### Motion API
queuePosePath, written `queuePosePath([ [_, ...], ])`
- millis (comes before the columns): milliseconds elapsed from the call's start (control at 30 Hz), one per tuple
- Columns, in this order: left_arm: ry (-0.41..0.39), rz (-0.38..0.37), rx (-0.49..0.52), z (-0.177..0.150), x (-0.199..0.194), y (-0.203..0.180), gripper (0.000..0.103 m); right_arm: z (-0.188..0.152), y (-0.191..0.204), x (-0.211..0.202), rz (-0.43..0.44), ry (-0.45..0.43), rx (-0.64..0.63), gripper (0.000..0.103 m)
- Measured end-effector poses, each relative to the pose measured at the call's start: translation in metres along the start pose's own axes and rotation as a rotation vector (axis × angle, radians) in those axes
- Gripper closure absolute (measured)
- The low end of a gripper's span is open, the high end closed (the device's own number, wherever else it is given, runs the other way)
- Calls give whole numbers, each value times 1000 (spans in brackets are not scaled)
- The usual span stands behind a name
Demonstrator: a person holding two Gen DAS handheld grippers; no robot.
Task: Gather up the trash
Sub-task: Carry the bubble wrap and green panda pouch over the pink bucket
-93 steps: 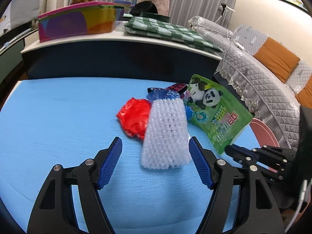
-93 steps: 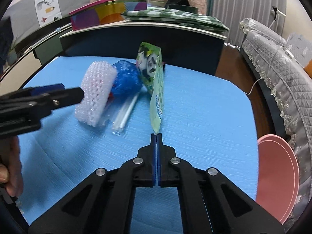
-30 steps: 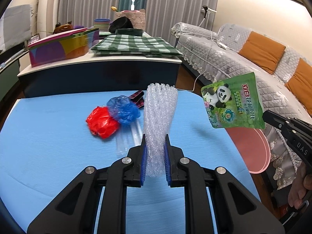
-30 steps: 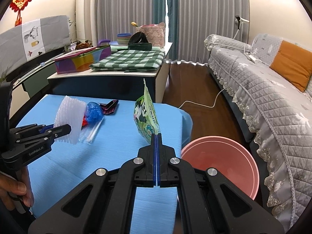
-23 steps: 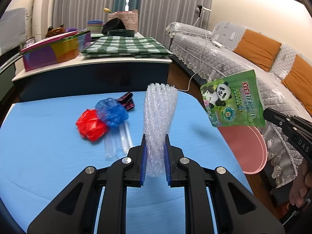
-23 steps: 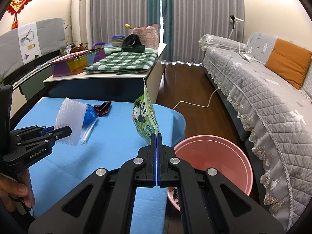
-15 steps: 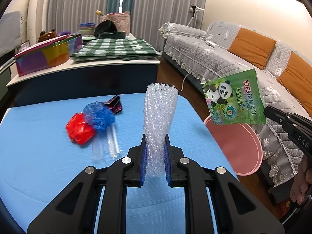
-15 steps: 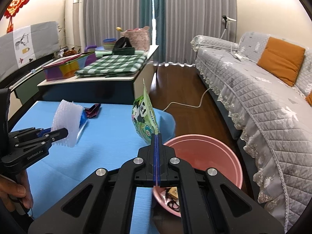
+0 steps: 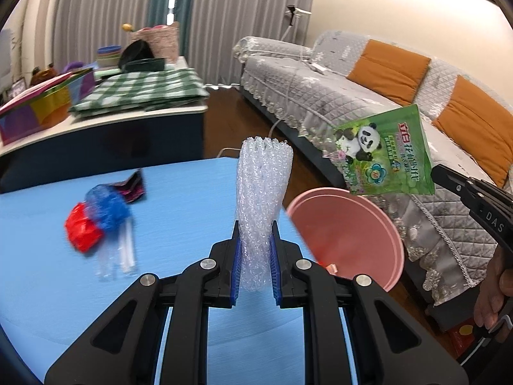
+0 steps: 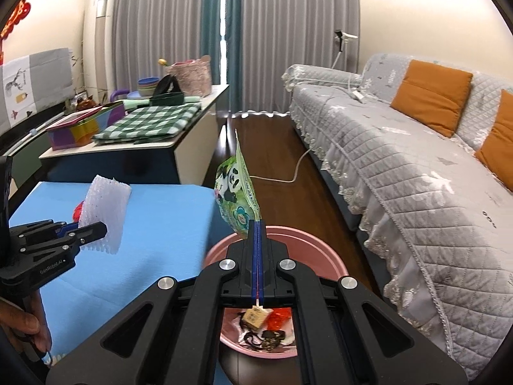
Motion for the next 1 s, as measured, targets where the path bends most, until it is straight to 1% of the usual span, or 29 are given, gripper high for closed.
queuePosePath([
  [133,1,-32,11,1,10,-23,88,3,-15,-2,-21,-2,13,103],
  [300,10,-61,16,0,25,-43,88,0,-29,2,-37,22,27,103],
  [633,48,-115,13,-7,58,-78,88,-7,-45,13,-68,51,28,103],
  [800,65,-133,14,-13,73,-90,88,-14,-52,22,-81,73,34,103],
  [1000,87,-130,19,-21,86,-94,88,-20,-57,29,-89,89,41,103],
])
Point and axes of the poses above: each gripper's, at about its wrist camera, not at the fingertips, and x roughly the way its jaws point, y to its left, z to its top, the point moved 10 cm from there along x, roughly the way its jaws point, and after that the axes turned 14 degrees about -y, right-handed, at the moved point
